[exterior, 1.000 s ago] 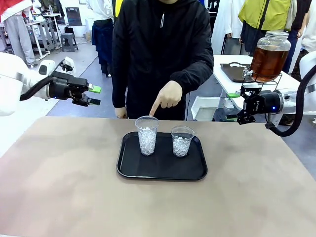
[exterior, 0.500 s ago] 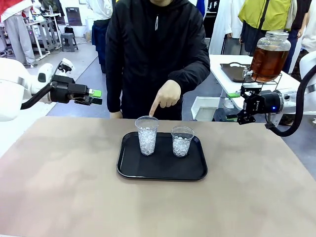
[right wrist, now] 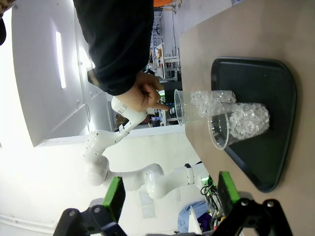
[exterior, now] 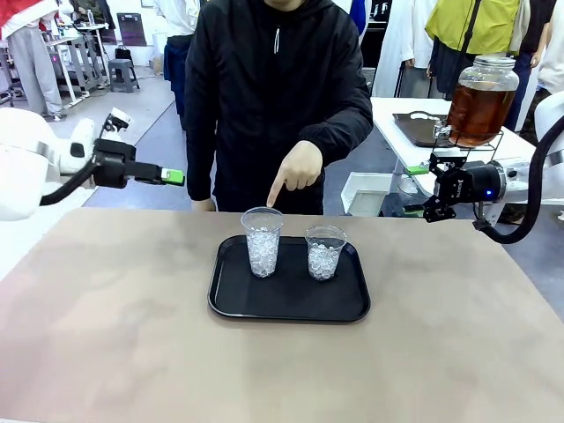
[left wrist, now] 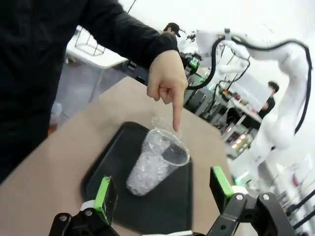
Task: Pour the drink into the iced cup.
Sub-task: Pick up the iced cup indicated by the human and present it to them.
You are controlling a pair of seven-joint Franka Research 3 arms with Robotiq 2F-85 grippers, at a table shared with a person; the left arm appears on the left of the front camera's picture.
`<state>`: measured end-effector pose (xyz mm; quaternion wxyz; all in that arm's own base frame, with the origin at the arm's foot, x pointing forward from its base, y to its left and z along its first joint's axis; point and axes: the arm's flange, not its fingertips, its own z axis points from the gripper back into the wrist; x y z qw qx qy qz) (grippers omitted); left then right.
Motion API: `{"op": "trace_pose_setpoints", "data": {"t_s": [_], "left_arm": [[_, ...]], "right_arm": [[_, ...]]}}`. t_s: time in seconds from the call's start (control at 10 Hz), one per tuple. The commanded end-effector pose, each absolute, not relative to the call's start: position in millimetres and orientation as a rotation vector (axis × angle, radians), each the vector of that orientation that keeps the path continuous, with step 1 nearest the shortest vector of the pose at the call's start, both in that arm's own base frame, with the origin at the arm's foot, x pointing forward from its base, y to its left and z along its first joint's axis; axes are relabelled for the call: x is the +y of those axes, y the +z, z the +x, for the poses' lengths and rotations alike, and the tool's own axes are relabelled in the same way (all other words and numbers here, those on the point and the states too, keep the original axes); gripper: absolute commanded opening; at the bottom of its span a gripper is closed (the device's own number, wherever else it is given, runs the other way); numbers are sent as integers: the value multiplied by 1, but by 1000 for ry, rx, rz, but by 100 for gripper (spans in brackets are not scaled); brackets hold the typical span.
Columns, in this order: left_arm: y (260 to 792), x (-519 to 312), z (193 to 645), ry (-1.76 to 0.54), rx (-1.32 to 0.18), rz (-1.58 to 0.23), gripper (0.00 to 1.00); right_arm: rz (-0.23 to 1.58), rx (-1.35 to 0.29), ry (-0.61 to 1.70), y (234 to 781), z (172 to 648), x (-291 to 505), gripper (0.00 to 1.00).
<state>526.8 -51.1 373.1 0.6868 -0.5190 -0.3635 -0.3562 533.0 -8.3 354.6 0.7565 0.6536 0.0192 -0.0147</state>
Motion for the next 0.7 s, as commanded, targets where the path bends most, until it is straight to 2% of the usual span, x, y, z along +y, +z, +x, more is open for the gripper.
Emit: {"op": "trace_pose_setpoints", "data": {"t_s": [0.0, 0.2, 0.6], "left_arm": [[349, -61, 517, -948, -994, -1099, 100], [335, -66, 508, -1039, -1083, -1074, 100], [320, -74, 499, -1168, -1016, -1041, 100]], "right_arm": [[1423, 38, -33, 356, 534, -9, 100], [1423, 38, -33, 356, 534, -9, 100], [1423, 38, -33, 356, 534, -9, 100]]}}
